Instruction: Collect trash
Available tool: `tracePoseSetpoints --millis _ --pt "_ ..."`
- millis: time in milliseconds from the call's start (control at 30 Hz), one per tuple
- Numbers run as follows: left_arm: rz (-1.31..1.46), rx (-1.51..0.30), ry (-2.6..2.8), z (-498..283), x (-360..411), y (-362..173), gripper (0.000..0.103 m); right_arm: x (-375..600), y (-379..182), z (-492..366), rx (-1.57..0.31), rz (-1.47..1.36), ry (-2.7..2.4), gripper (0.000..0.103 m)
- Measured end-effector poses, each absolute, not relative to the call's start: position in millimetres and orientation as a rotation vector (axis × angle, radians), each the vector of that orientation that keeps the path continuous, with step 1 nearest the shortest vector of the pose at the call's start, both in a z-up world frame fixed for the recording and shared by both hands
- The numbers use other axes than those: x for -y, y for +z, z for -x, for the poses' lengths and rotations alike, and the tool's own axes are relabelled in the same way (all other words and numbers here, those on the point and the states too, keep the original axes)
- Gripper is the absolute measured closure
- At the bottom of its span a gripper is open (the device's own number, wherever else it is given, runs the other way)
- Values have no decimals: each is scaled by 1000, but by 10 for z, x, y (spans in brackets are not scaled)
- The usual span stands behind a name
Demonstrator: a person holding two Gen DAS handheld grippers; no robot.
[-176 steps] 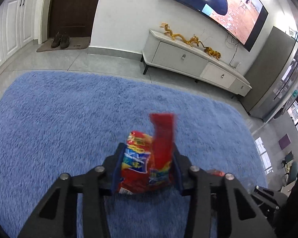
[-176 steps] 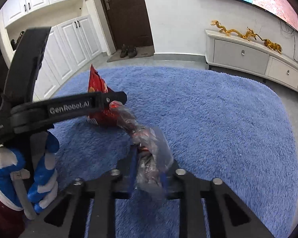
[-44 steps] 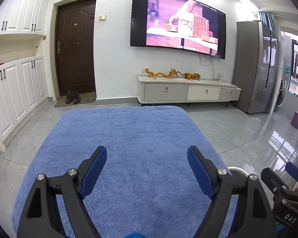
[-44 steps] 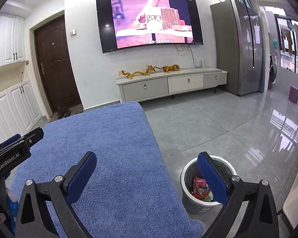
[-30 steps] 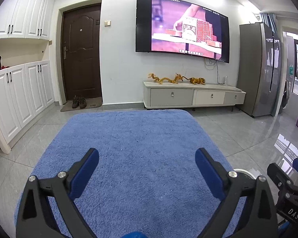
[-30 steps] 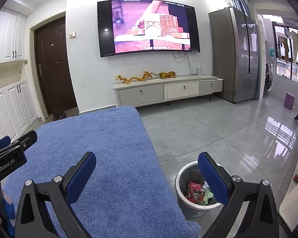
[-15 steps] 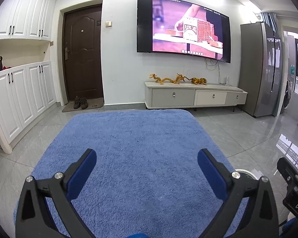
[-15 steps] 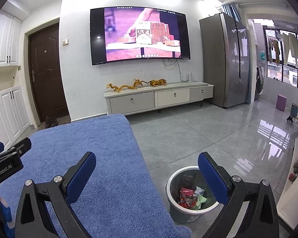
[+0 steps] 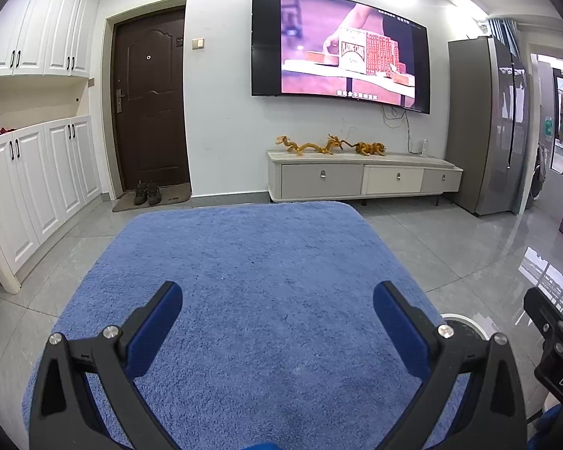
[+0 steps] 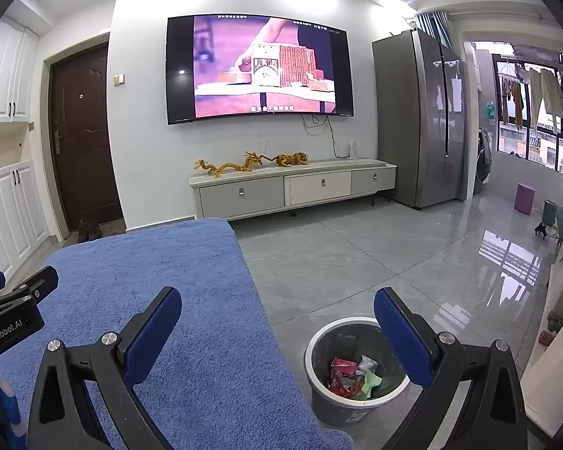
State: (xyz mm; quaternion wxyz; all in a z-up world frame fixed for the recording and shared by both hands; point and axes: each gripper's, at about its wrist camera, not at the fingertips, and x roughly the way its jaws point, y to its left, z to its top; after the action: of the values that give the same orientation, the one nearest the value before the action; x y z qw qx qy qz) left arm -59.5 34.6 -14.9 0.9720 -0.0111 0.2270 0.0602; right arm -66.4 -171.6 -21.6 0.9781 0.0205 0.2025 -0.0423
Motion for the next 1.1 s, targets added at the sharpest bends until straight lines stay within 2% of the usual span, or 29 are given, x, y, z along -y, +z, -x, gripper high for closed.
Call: tracePoseSetpoints --millis 1100 --pt "-30 -457 65 654 -98 -202 1 1769 -280 659 -416 -34 -131 0"
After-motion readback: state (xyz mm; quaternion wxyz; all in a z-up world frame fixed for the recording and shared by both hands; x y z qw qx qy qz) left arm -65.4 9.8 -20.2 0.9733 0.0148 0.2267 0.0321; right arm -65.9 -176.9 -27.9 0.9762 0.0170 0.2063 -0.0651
